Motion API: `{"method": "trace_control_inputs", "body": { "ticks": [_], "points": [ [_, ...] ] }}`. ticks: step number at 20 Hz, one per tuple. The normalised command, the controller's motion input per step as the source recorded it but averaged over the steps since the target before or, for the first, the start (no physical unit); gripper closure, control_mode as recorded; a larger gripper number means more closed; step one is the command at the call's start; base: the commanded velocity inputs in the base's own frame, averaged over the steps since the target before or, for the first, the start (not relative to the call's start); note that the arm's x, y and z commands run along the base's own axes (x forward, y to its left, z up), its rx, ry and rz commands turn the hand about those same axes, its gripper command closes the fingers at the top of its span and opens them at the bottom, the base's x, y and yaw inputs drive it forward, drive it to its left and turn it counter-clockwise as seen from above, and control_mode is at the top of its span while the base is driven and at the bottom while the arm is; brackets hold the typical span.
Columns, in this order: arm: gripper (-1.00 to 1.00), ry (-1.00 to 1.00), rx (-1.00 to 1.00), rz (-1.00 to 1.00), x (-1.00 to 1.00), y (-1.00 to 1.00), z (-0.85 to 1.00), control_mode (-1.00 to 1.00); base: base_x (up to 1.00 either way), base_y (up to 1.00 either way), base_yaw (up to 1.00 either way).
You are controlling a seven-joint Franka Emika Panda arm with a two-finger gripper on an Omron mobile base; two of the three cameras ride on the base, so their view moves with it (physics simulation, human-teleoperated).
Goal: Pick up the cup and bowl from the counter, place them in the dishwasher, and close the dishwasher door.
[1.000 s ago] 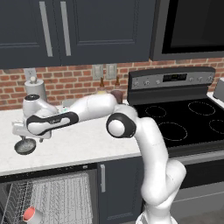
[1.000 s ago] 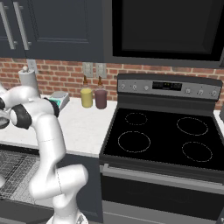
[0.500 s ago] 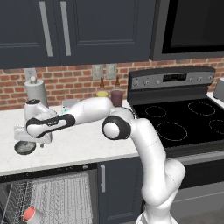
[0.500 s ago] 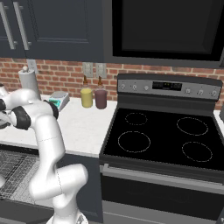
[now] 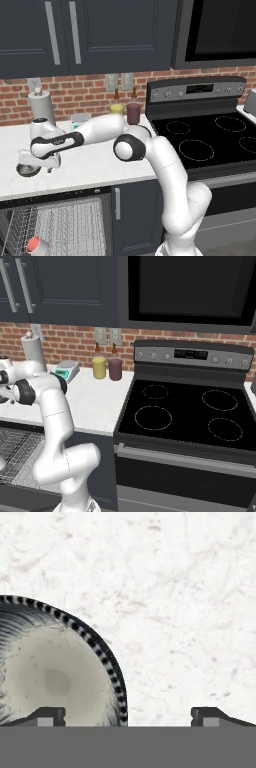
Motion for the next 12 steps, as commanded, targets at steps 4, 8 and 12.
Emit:
{"method": "trace_control_inputs", "body": {
  "ticks": [4, 8, 12],
  "points": [
    [-1.0, 0.07, -0.03, 0.0, 0.1, 0.0, -0.23, -1.0, 0.0, 0.0, 0.0],
    [-1.0, 0.0, 0.0, 0.0, 0.09, 0.02, -0.02, -1.0, 0.0, 0.0, 0.0],
    [-1.0, 0.0, 0.0, 0.0, 0.06, 0.04, 0.0, -1.0, 0.0, 0.0, 0.0]
  ]
}}
